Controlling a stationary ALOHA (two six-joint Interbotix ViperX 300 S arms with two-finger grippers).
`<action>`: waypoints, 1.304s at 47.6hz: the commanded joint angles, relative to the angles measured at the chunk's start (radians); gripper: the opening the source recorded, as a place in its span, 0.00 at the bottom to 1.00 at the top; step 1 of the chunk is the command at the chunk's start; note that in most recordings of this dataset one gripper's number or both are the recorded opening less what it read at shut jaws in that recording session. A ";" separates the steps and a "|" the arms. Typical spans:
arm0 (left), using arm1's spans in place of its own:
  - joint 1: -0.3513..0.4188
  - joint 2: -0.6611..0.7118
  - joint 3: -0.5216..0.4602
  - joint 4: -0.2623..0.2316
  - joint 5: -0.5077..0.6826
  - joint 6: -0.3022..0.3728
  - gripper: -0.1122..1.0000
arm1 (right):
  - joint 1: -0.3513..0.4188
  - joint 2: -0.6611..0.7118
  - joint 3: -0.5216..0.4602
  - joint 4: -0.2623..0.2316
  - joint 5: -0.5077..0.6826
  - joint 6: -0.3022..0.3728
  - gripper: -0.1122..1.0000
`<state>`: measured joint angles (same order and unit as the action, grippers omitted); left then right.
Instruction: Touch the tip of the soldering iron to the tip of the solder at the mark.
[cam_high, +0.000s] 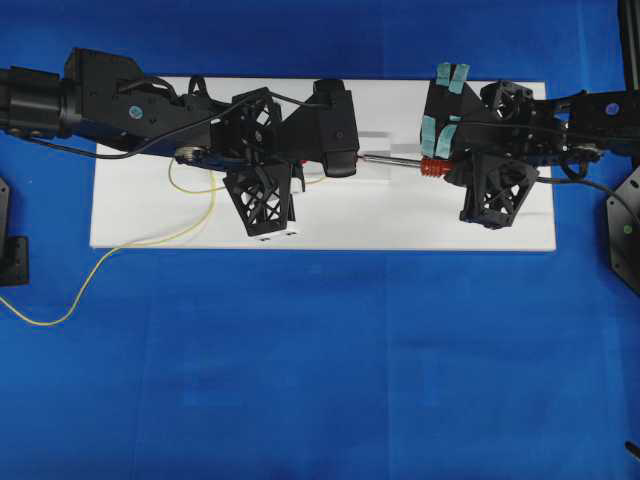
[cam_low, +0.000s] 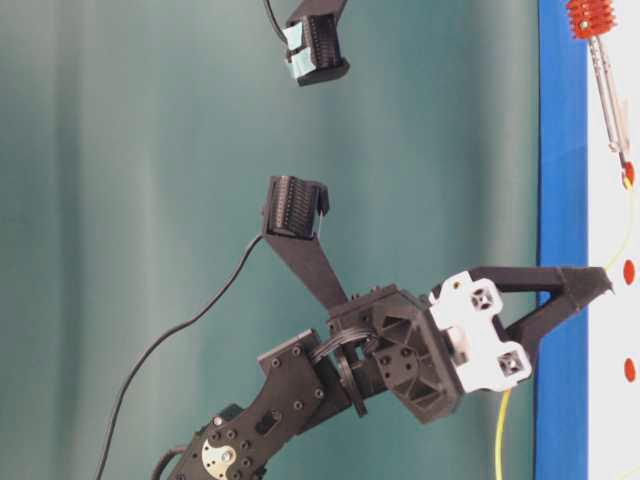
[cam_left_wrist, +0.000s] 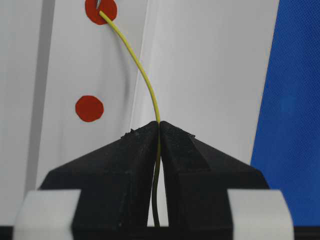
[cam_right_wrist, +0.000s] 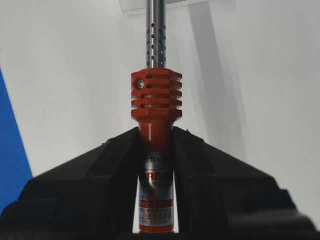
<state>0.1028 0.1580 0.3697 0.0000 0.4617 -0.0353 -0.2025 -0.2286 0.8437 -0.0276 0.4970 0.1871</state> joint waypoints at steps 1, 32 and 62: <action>0.002 -0.017 -0.023 0.003 -0.003 0.002 0.12 | 0.002 -0.006 -0.025 0.002 -0.009 -0.002 0.16; 0.000 -0.301 0.110 0.003 0.011 0.000 0.12 | 0.002 -0.006 -0.025 0.002 -0.017 -0.002 0.16; 0.002 -0.393 0.192 0.003 0.000 -0.012 0.12 | -0.002 -0.218 0.060 -0.003 -0.017 -0.002 0.16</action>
<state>0.1028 -0.2056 0.5645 0.0015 0.4694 -0.0476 -0.2025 -0.3682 0.8928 -0.0291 0.4863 0.1871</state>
